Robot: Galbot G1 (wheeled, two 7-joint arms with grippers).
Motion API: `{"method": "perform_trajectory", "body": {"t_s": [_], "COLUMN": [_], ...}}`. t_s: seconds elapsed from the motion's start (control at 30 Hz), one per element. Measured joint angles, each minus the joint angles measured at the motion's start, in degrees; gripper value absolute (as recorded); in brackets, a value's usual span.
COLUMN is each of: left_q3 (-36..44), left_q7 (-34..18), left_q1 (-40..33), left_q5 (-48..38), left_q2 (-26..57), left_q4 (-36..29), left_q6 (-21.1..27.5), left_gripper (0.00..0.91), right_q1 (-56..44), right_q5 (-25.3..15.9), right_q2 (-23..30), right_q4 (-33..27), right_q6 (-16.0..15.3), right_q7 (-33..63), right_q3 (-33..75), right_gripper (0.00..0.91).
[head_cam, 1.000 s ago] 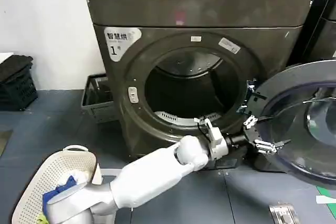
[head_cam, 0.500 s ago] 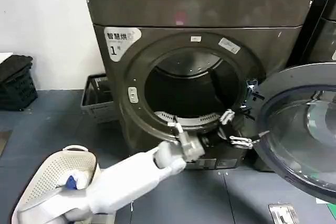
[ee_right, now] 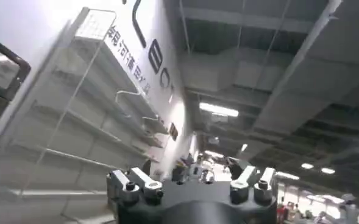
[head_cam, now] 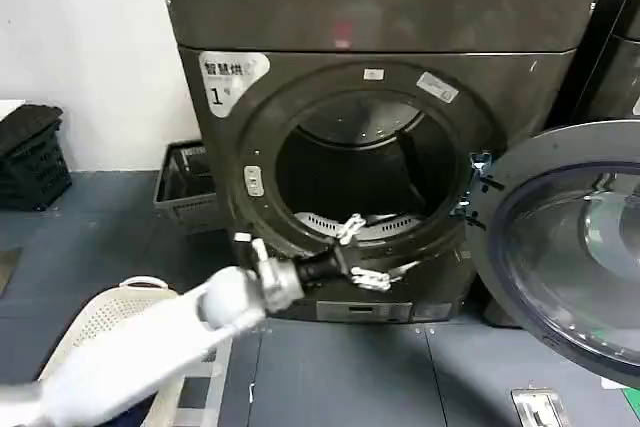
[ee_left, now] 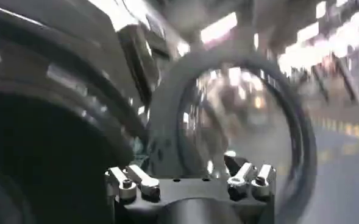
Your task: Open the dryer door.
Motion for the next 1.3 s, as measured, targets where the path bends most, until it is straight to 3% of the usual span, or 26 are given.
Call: {"method": "perform_trajectory", "body": {"t_s": [0.4,0.67,1.0,1.3], "left_q3": [-1.56,-8.54,-20.32,-24.76], "left_q7": [0.48,6.29,9.49,15.81], "left_q1": [2.11,10.21,23.44,29.76], "left_q5": [0.01,4.7,10.9,13.89], "left_q2": [22.37,38.37,53.09,60.3], "left_q4": [-9.1,-13.89,-10.72,-4.69], "left_q6": [6.72,8.78,6.31,6.44], "left_gripper": [0.907,0.907,0.907,0.907], "right_q1": [1.96,3.38,6.58,7.04], "right_q5": [-1.97,-4.06,-5.95,-6.48], "right_q2": [-0.67,-0.97,-1.7,-2.88], "right_q4": [0.29,0.11,-0.27,-2.92], "right_q6": [0.07,0.3,0.32,1.48], "right_q7": [0.18,-0.06,0.02,0.05], "right_q3": [1.16,0.91,-1.61,-1.73], "right_gripper": [0.907,0.907,0.907,0.907]}}
